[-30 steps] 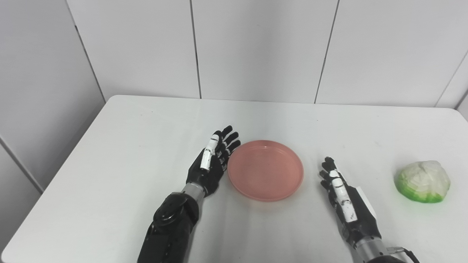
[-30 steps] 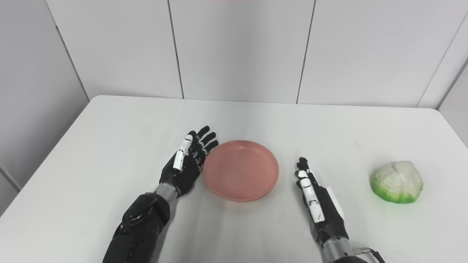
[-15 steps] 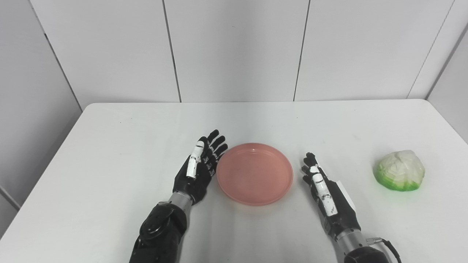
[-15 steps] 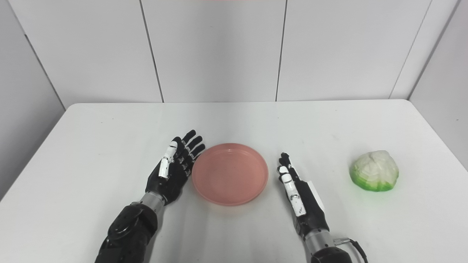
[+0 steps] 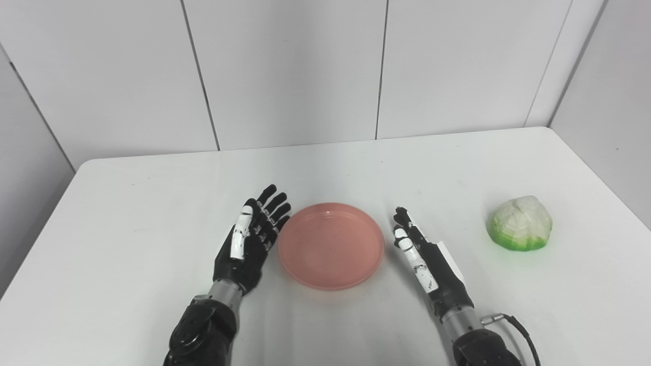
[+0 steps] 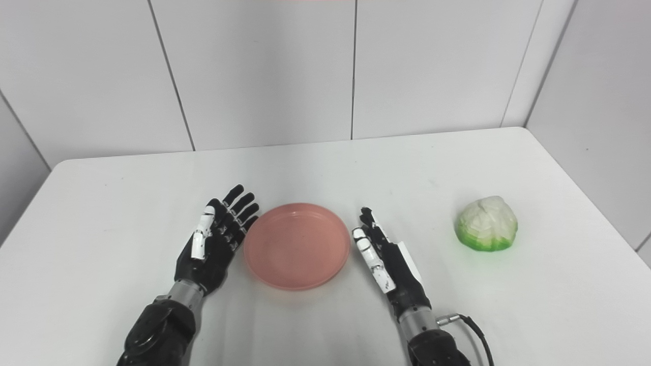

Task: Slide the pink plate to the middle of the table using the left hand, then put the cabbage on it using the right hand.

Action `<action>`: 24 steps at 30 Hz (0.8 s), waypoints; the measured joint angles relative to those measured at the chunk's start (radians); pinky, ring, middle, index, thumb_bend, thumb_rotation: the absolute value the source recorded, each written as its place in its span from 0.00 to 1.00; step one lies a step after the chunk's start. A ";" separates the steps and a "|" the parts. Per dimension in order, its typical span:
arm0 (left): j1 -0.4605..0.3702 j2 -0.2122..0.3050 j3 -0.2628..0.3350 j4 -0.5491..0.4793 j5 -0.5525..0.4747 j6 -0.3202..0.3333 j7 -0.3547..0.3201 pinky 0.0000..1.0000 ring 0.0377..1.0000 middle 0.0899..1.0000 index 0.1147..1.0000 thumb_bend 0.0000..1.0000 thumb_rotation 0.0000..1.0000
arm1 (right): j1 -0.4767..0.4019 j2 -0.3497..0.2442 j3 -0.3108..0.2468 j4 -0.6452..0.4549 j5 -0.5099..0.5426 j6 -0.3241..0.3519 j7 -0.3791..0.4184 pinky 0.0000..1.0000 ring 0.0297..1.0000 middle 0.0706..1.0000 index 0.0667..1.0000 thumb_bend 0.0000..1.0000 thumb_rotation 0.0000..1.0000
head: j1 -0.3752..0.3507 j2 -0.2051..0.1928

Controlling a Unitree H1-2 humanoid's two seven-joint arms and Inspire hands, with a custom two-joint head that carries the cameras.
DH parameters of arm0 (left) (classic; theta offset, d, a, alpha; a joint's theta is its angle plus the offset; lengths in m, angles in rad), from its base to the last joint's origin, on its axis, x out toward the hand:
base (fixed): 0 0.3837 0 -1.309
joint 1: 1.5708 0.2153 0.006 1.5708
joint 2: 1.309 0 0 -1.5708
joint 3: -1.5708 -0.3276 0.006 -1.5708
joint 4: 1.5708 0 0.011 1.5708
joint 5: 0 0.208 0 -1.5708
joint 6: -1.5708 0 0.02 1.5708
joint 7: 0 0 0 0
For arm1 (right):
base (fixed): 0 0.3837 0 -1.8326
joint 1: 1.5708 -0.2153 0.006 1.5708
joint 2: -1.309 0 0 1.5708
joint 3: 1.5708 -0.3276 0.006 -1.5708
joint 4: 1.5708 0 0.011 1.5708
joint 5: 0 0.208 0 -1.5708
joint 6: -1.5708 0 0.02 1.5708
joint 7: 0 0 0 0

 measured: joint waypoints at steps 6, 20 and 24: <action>-0.021 0.019 0.012 0.056 -0.006 -0.033 -0.032 0.92 0.91 0.90 0.87 0.41 1.00 | -0.046 -0.053 -0.007 -0.083 -0.133 -0.001 -0.037 0.81 0.85 0.85 0.84 0.55 0.95 | -0.077 -0.008; -0.107 0.071 0.060 0.220 -0.030 -0.102 -0.123 0.86 0.86 0.85 0.84 0.46 0.92 | -0.171 -0.188 -0.086 -0.315 -0.348 0.054 -0.004 0.87 0.91 0.92 0.95 1.00 0.63 | -0.201 -0.018; -0.146 0.099 0.081 0.302 -0.045 -0.129 -0.160 0.85 0.85 0.85 0.83 0.48 0.89 | -0.189 -0.231 -0.119 -0.356 -0.360 0.094 0.040 0.87 0.93 0.95 0.98 1.00 0.60 | -0.219 -0.018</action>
